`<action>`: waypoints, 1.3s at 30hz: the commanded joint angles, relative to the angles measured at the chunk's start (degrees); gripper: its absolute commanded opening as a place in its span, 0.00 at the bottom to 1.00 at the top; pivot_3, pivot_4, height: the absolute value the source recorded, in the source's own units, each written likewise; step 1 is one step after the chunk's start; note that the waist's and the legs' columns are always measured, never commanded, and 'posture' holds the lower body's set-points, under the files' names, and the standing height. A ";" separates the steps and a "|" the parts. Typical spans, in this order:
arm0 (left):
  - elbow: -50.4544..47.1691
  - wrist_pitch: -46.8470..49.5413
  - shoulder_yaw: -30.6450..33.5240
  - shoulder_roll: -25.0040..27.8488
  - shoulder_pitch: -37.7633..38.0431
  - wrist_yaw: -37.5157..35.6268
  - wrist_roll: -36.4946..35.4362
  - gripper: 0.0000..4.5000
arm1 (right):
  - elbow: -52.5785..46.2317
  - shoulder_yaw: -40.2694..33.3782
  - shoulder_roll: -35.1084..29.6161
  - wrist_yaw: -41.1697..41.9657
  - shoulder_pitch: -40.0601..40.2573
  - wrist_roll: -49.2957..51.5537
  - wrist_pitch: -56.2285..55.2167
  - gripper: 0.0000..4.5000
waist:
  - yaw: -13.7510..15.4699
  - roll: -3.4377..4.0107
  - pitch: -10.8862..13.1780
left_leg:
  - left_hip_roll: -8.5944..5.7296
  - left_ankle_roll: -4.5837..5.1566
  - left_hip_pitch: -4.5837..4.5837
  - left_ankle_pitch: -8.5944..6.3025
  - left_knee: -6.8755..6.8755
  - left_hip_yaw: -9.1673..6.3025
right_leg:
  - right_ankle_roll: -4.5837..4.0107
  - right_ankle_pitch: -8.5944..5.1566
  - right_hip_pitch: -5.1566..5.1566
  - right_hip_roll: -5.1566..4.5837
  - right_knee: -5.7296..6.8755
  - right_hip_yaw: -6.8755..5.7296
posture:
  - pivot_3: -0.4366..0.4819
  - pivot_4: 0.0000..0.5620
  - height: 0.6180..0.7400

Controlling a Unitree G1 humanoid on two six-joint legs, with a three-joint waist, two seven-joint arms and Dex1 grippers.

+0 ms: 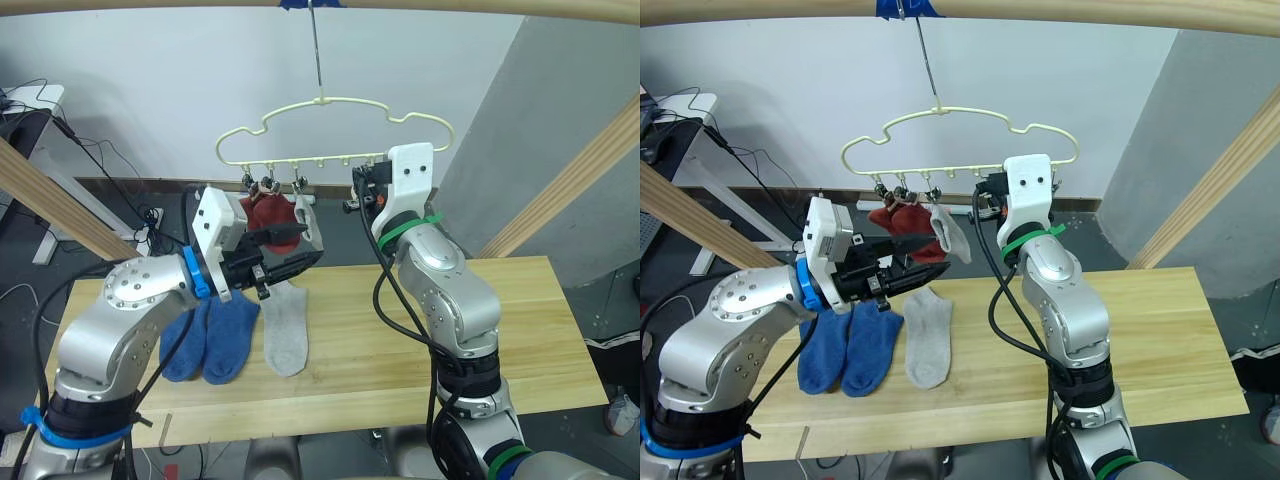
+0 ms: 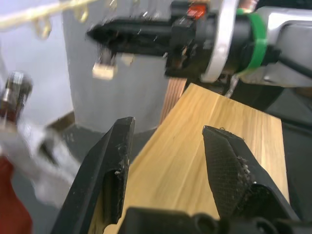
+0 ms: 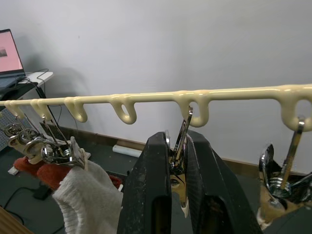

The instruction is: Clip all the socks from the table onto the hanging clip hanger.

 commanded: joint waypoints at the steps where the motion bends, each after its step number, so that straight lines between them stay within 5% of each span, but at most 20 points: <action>1: -3.23 1.70 2.09 -1.07 5.44 4.09 -0.37 0.54 | -1.23 -0.35 0.11 -0.21 -0.99 -0.01 -1.58 0.02 | 0.08 0.00 0.00 | 0.00 0.00 -0.01 0.00 0.00 -0.02 | 0.00 0.00 -0.01 0.00 0.00 -0.02 | 0.34 0.46 1.00; 6: -3.53 -1.15 1.33 -13.18 16.84 21.94 8.73 0.79 | -1.19 -0.28 -0.06 0.14 -0.92 0.15 -1.36 0.02 | 0.18 0.00 -0.02 | -0.06 0.00 0.03 0.00 0.01 0.05 | 0.00 0.00 0.00 -0.12 0.06 0.03 | 0.34 0.48 1.00; 10: 1.26 -2.24 -3.12 -17.87 20.59 25.91 14.50 1.00 | -1.40 -0.14 -0.03 0.42 -0.94 0.32 -0.81 0.02 | 0.33 -0.01 -0.02 | -0.06 0.03 0.03 0.02 0.02 -0.01 | -0.01 0.01 0.00 -0.12 0.18 -0.07 | 0.34 0.49 1.00; 23: 25.73 -5.24 -3.62 -21.61 4.47 27.94 21.26 1.00 | -2.34 0.53 -0.49 1.29 -0.70 0.72 1.27 0.02 | 0.13 -0.02 -0.03 | -0.02 0.41 0.08 0.27 0.01 -0.06 | -0.29 0.19 -0.04 0.03 0.34 -0.11 | 0.32 0.49 1.00; 37: 26.53 1.39 -6.59 -24.70 3.57 31.69 25.73 1.00 | -2.97 0.79 -0.39 1.18 -0.30 0.81 2.02 0.02 | 0.01 -0.03 -0.03 | -0.02 0.41 0.06 0.27 -0.03 -0.06 | -0.29 0.19 -0.05 0.02 0.33 -0.11 | 0.30 0.48 1.00; 39: 26.57 2.28 -6.35 -24.86 3.49 32.32 26.26 0.92 | -2.96 0.79 -0.13 1.09 -0.14 0.93 1.99 0.02 | 0.00 -0.03 -0.04 | -0.02 0.41 0.06 0.28 -0.03 -0.05 | -0.29 0.19 -0.05 0.02 0.32 -0.11 | 0.30 0.48 1.00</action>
